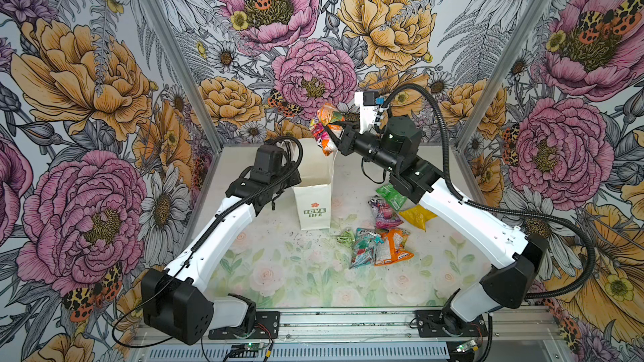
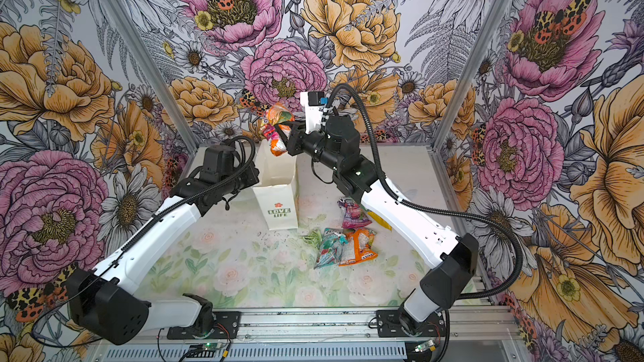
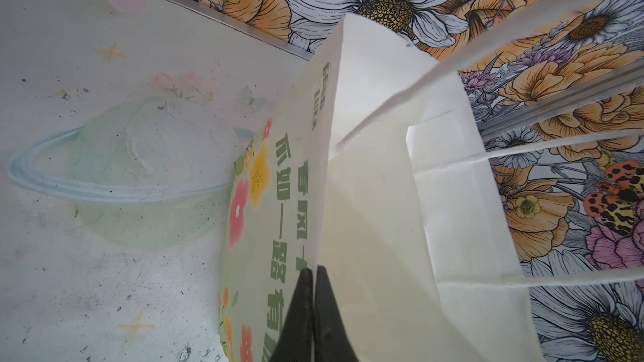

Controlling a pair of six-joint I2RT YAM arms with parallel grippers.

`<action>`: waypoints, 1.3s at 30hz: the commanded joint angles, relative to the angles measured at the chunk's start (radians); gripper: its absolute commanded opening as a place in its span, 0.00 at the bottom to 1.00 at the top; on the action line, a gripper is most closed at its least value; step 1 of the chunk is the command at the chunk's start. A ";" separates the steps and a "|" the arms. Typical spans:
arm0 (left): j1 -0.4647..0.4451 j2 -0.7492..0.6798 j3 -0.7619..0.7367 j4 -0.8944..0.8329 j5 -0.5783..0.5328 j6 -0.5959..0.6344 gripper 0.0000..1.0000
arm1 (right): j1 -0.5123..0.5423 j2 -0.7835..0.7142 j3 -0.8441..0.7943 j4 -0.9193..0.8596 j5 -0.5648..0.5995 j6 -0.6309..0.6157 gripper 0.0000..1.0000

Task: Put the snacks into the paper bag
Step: 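Lift the orange snack packet and carry it toward the paper bag opening, then lower the orange packet into the bag and open the right gripper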

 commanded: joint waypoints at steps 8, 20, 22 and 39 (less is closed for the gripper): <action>-0.011 -0.016 0.002 0.040 -0.025 -0.011 0.00 | 0.026 0.080 0.017 0.071 0.022 0.062 0.21; -0.011 -0.024 -0.007 0.040 -0.036 -0.018 0.00 | 0.059 0.115 0.002 -0.043 0.127 0.056 0.21; -0.011 -0.023 -0.008 0.040 -0.036 -0.018 0.00 | 0.059 0.112 -0.009 -0.046 0.142 0.058 0.21; -0.028 -0.009 -0.016 0.081 -0.036 -0.040 0.00 | 0.064 0.132 0.022 -0.232 0.217 0.053 0.21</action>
